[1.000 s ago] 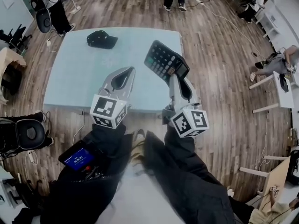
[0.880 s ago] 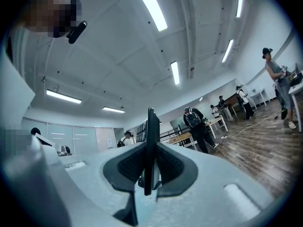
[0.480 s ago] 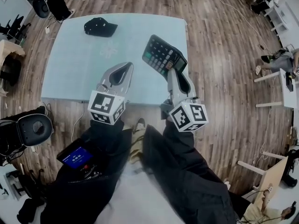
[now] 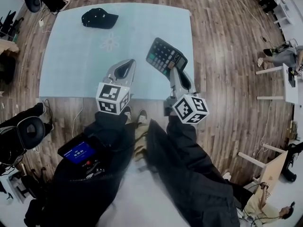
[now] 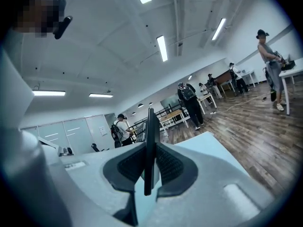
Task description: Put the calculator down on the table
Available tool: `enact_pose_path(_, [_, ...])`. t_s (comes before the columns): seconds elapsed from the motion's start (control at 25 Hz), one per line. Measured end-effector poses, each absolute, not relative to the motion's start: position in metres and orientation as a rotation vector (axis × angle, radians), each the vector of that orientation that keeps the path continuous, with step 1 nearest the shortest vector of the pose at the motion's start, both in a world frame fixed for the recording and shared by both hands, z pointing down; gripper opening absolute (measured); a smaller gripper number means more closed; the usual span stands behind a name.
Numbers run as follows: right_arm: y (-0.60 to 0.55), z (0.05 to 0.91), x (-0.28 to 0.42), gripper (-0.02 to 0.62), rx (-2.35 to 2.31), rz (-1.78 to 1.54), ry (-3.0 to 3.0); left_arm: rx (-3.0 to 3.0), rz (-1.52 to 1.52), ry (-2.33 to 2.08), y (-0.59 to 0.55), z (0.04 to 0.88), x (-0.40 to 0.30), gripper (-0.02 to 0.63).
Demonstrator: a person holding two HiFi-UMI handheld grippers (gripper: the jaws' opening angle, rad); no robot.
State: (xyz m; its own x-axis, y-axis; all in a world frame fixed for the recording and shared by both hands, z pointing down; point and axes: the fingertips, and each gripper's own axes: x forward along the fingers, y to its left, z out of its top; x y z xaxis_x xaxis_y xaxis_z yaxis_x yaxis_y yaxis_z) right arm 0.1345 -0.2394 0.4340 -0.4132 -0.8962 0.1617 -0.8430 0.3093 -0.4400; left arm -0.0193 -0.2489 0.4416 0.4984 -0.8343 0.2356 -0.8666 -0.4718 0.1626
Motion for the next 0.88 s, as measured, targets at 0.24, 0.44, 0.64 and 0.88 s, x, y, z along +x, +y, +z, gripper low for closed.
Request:
enact_pose_path(0.24, [-0.243,0.483,0.117,0.052,-1.658,-0.881,2.448,2.417,0.275,-1.399,-0.253,0.487,-0.033,0.000])
enact_pose_path(0.44, [-0.254,0.541,0.110,0.052,-1.684,-1.070,2.447,2.324,0.394,-1.351,-0.258,0.540,-0.039,0.000])
enact_pose_path(0.64, [-0.247,0.596,0.095,0.052,-1.693,-1.273,2.445,2.238,0.486,-1.317,-0.244,0.581,-0.051,0.000])
enact_pose_path(0.88, [-0.243,0.642,0.079,0.054,-1.687,-1.427,2.447,2.141,0.569,-1.249,-0.226,0.632,-0.055,0.000])
